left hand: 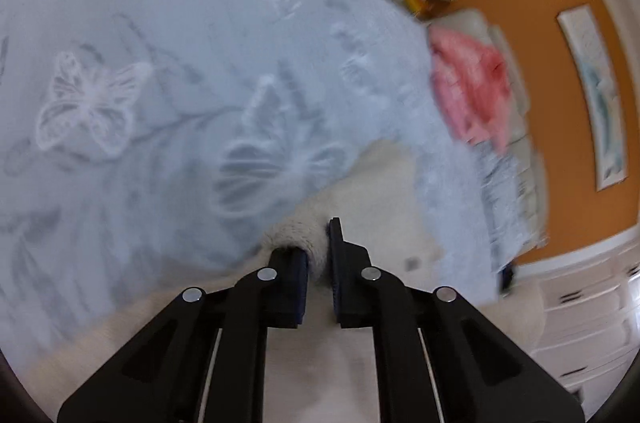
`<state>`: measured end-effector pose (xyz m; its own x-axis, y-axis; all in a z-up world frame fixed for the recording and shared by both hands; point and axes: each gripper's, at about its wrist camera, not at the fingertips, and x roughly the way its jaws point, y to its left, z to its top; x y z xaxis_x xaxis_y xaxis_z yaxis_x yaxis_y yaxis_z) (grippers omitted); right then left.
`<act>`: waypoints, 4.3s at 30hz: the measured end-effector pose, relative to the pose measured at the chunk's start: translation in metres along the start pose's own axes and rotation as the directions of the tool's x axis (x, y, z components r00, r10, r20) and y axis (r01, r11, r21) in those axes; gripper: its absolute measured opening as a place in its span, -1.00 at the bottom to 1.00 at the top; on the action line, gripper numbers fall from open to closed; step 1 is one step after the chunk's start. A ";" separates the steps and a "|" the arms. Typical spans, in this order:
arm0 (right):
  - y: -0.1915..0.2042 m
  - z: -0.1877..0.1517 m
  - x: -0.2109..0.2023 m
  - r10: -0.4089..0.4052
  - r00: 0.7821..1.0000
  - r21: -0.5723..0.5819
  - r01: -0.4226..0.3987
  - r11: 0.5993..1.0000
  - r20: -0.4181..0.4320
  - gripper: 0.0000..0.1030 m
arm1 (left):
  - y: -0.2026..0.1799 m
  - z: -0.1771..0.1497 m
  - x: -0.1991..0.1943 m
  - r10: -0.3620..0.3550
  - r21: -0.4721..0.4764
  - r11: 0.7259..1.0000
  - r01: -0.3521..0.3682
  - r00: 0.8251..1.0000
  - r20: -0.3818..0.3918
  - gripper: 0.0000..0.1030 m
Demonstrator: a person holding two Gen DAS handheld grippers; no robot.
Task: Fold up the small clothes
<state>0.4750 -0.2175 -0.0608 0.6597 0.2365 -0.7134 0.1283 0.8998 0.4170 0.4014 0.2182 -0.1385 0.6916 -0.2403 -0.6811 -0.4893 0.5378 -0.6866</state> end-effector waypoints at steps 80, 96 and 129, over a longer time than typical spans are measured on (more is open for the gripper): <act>-0.120 -0.233 -0.118 0.157 0.896 0.271 -0.043 0.962 -0.415 -0.82 | 0.095 -0.127 -0.148 0.268 0.250 0.942 -0.226 0.952 -0.148 -0.84; -0.166 -0.241 -0.340 0.056 0.979 0.152 -0.026 0.988 -0.195 -0.85 | 0.095 -0.222 -0.301 0.042 0.171 0.985 0.013 0.948 -0.314 -0.87; -0.182 -0.317 -0.435 0.189 0.976 0.337 -0.142 0.931 -0.110 -0.85 | 0.125 -0.268 -0.386 -0.031 0.092 0.993 0.072 0.920 -0.390 -0.87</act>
<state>-0.0703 -0.3677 -0.0044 0.5867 0.4409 -0.6793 0.2753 0.6803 0.6793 -0.0687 0.1616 -0.0292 0.4441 -0.5530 -0.7049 -0.3867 0.5914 -0.7076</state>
